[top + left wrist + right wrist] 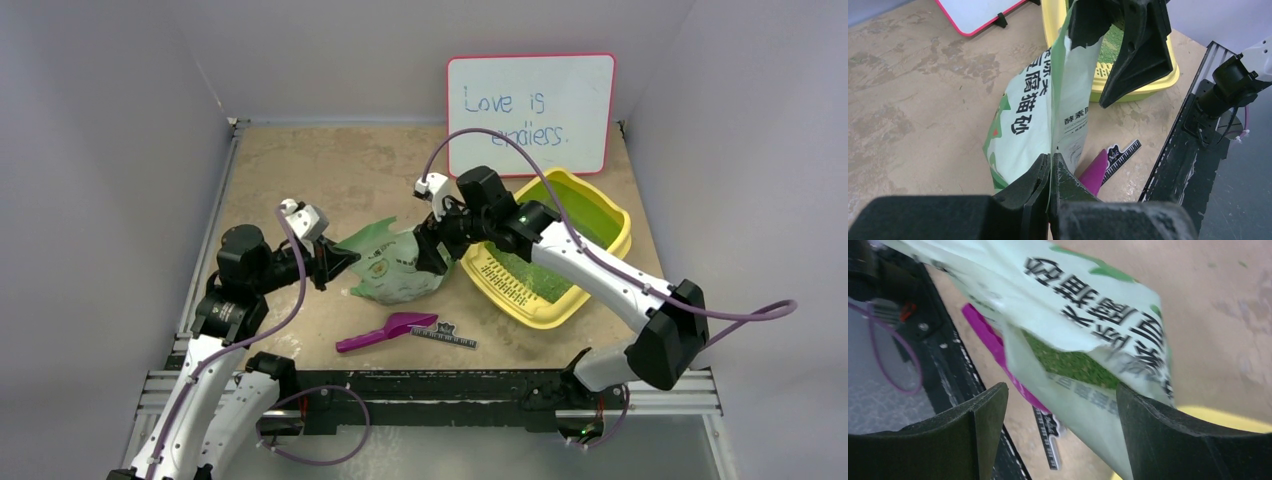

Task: Fill the litter box with clean litter
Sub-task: Open the cat litter bag at the center of the board.

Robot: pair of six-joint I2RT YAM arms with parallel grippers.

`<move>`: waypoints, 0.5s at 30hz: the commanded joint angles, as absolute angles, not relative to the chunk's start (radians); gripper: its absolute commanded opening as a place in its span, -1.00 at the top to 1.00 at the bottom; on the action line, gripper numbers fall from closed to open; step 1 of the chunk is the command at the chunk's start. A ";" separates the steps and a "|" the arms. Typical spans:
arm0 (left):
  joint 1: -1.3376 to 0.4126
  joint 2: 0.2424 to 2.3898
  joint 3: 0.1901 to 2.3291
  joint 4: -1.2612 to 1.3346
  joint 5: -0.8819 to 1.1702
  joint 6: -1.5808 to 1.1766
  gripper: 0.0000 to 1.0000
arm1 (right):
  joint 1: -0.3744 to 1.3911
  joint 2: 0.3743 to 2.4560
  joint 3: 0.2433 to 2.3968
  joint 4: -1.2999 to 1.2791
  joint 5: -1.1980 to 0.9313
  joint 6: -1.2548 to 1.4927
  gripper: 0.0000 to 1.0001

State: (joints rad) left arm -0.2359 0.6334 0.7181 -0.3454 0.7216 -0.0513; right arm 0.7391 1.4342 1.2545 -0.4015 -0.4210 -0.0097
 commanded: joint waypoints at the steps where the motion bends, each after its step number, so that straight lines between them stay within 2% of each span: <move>1: -0.234 0.639 0.741 -0.357 0.696 -0.034 1.00 | 0.739 1.370 1.285 -0.587 -0.124 -0.067 -0.65; 5: -0.233 0.653 0.751 -0.355 0.710 -0.032 1.00 | 0.738 1.381 1.358 -0.611 -0.044 -0.117 -0.65; 8: -0.234 0.664 0.765 -0.364 0.703 -0.033 1.00 | 0.738 1.360 1.384 -0.575 -0.145 -0.103 -0.65; 11: -0.234 0.663 0.783 -0.382 0.686 -0.033 0.62 | 0.737 1.267 1.350 -0.469 -0.209 -0.022 -0.69; 15: -0.233 0.645 0.797 -0.407 0.653 -0.035 0.33 | 0.737 1.160 1.311 -0.448 -0.099 0.056 -0.74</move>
